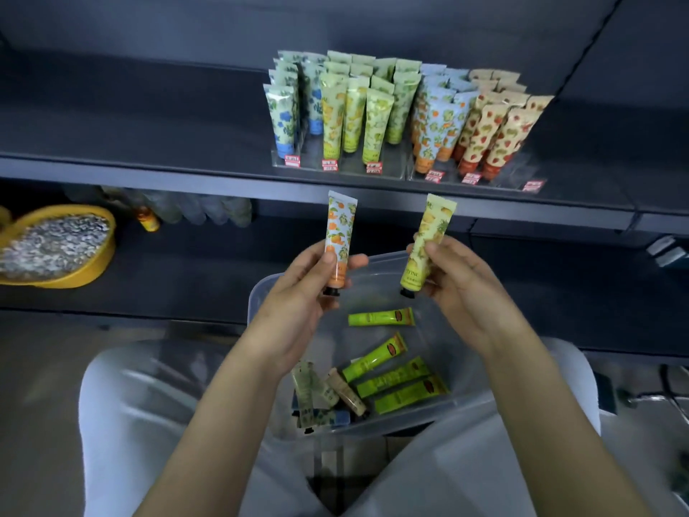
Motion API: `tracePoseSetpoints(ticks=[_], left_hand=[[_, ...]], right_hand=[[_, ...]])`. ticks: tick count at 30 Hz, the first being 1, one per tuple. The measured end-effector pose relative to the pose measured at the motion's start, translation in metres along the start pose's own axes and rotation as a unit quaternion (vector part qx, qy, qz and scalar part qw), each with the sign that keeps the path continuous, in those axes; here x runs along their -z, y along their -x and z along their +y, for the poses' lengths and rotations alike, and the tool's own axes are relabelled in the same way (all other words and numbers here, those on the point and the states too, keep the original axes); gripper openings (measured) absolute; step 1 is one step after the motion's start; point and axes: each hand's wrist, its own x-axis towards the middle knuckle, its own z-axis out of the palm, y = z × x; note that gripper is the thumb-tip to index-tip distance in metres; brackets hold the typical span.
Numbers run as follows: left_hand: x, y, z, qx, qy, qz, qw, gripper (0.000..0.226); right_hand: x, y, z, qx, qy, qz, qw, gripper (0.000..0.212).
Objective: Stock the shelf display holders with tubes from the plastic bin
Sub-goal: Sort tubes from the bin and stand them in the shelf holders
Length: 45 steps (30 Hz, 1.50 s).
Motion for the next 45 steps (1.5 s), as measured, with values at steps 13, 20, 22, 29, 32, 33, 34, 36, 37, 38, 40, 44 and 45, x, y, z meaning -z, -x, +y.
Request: tracePoseSetpoints(ticks=[13, 20, 22, 29, 32, 33, 34, 36, 37, 38, 40, 44, 45], left_hand=[[0.015, -0.025, 0.034, -0.03, 0.072, 0.092, 0.993, 0.018], [0.034, -0.039, 0.03, -0.023, 0.08, 0.096, 0.992, 0.02], [0.039, -0.044, 0.029, -0.026, 0.076, 0.094, 0.992, 0.027], [0.052, -0.06, 0.025, -0.019, 0.09, 0.072, 0.993, 0.029], [0.054, -0.065, 0.021, -0.011, 0.081, 0.062, 0.995, 0.027], [0.054, -0.067, 0.02, -0.01, 0.085, 0.058, 0.995, 0.026], [0.055, -0.067, 0.019, -0.01, 0.09, 0.053, 0.994, 0.026], [0.057, -0.068, 0.017, -0.012, 0.093, 0.042, 0.995, 0.026], [0.058, -0.068, 0.016, -0.013, 0.092, 0.038, 0.995, 0.026], [0.06, -0.069, 0.015, -0.013, 0.089, 0.035, 0.995, 0.026], [0.062, -0.07, 0.015, -0.012, 0.084, 0.033, 0.996, 0.026], [0.068, -0.072, 0.015, -0.007, 0.065, 0.033, 0.997, 0.028], [0.068, -0.072, 0.015, -0.006, 0.061, 0.032, 0.998, 0.028]], right_hand=[[-0.056, -0.056, -0.087, 0.153, 0.234, 0.01, 0.96, 0.011], [-0.078, -0.109, -0.107, 0.232, 0.438, 0.042, 0.867, 0.034], [-0.084, -0.12, -0.111, 0.263, 0.491, 0.04, 0.83, 0.024], [-0.086, -0.146, -0.105, 0.332, 0.59, 0.065, 0.733, 0.038], [-0.086, -0.156, -0.1, 0.354, 0.598, 0.074, 0.716, 0.038], [-0.087, -0.158, -0.1, 0.357, 0.595, 0.074, 0.716, 0.037], [-0.088, -0.16, -0.1, 0.36, 0.594, 0.073, 0.716, 0.036], [-0.09, -0.162, -0.099, 0.363, 0.595, 0.074, 0.714, 0.035], [-0.09, -0.164, -0.098, 0.364, 0.598, 0.073, 0.71, 0.035], [-0.089, -0.166, -0.097, 0.366, 0.605, 0.068, 0.704, 0.036], [-0.084, -0.169, -0.093, 0.368, 0.632, 0.057, 0.68, 0.04], [-0.077, -0.17, -0.091, 0.363, 0.668, 0.048, 0.647, 0.043], [-0.076, -0.17, -0.092, 0.365, 0.669, 0.047, 0.646, 0.042]])
